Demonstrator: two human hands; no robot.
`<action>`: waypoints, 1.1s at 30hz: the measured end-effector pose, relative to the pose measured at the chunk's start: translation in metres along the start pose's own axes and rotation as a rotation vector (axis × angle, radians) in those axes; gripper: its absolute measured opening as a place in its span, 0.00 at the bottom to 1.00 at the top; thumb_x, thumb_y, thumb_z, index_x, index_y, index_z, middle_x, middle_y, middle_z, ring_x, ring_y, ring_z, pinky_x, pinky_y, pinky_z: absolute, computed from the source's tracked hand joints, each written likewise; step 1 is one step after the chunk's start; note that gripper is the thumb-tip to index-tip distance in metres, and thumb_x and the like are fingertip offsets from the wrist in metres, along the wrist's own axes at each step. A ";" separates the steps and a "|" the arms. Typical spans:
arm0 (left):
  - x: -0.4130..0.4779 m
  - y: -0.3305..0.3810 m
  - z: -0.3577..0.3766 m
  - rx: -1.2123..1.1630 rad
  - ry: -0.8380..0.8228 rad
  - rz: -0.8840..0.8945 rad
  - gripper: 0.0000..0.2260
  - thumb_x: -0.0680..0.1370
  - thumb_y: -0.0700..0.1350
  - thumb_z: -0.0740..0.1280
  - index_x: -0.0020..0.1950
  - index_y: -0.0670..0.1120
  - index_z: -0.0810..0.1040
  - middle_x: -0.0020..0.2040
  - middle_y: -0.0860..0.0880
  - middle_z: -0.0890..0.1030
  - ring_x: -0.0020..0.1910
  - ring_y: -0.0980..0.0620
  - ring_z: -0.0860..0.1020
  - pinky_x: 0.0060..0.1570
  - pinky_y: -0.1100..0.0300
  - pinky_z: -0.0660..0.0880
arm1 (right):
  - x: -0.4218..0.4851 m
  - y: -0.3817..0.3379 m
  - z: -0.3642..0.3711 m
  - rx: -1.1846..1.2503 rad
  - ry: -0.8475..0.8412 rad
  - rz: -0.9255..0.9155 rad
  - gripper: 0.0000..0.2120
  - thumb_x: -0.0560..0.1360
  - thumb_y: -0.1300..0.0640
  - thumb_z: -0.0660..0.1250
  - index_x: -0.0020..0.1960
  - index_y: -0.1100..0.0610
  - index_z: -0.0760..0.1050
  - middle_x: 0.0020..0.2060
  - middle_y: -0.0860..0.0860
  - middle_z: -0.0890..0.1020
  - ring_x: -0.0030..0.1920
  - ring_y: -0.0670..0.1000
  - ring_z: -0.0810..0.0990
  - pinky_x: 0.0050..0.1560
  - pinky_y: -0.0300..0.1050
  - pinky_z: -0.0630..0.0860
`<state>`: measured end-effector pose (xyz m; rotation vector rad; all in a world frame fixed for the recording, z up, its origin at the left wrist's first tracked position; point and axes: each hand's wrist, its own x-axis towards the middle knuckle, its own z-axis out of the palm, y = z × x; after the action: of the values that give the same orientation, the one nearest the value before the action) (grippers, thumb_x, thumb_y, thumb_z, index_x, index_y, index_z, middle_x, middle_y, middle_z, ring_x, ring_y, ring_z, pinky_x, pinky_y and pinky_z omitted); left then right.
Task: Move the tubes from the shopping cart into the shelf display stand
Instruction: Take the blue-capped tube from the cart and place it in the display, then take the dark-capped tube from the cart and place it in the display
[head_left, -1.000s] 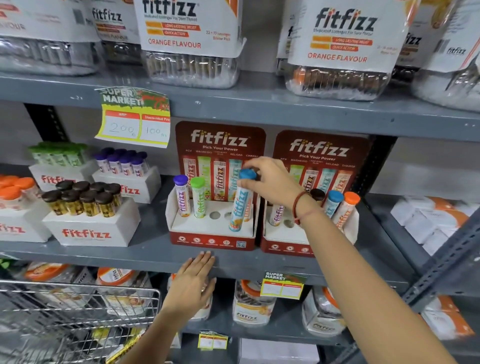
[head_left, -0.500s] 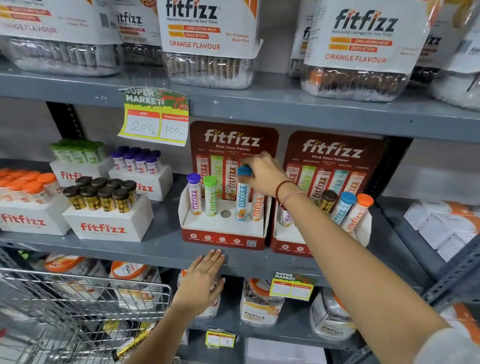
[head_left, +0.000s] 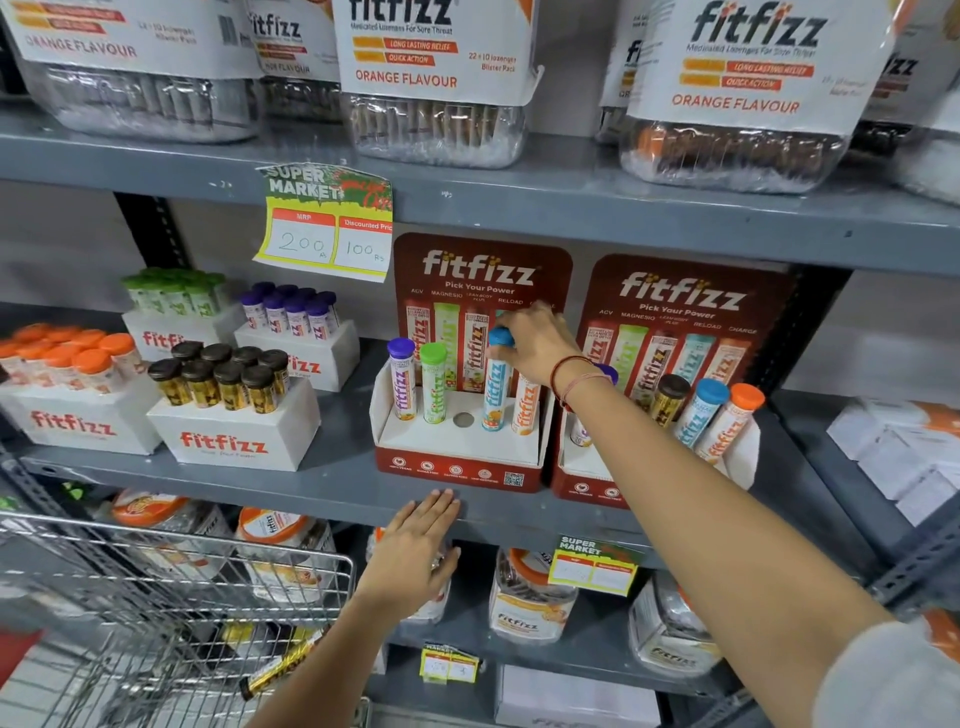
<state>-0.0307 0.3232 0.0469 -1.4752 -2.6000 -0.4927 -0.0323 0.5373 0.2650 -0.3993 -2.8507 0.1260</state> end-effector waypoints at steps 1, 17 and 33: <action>0.000 0.000 0.000 -0.003 0.003 0.000 0.25 0.79 0.54 0.56 0.74 0.48 0.56 0.75 0.49 0.59 0.74 0.51 0.54 0.71 0.53 0.43 | 0.001 -0.001 0.000 -0.009 -0.002 -0.003 0.16 0.75 0.48 0.65 0.58 0.56 0.76 0.53 0.55 0.80 0.60 0.57 0.70 0.60 0.55 0.67; 0.000 0.003 -0.004 -0.002 -0.023 0.003 0.25 0.80 0.53 0.55 0.74 0.46 0.56 0.75 0.48 0.59 0.74 0.52 0.54 0.72 0.54 0.47 | -0.004 -0.004 0.006 -0.055 -0.177 0.046 0.22 0.73 0.47 0.67 0.64 0.53 0.72 0.59 0.56 0.76 0.64 0.57 0.67 0.66 0.56 0.63; -0.106 -0.073 -0.055 -0.149 0.287 -0.432 0.14 0.75 0.39 0.66 0.60 0.40 0.74 0.58 0.39 0.79 0.58 0.41 0.76 0.56 0.46 0.74 | -0.049 -0.167 0.112 0.292 0.011 -0.337 0.12 0.74 0.54 0.65 0.53 0.60 0.78 0.47 0.57 0.82 0.55 0.58 0.73 0.56 0.51 0.71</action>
<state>-0.0412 0.1839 0.0558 -0.7871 -2.6817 -0.8860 -0.0597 0.3577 0.1652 0.1386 -2.7802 0.4629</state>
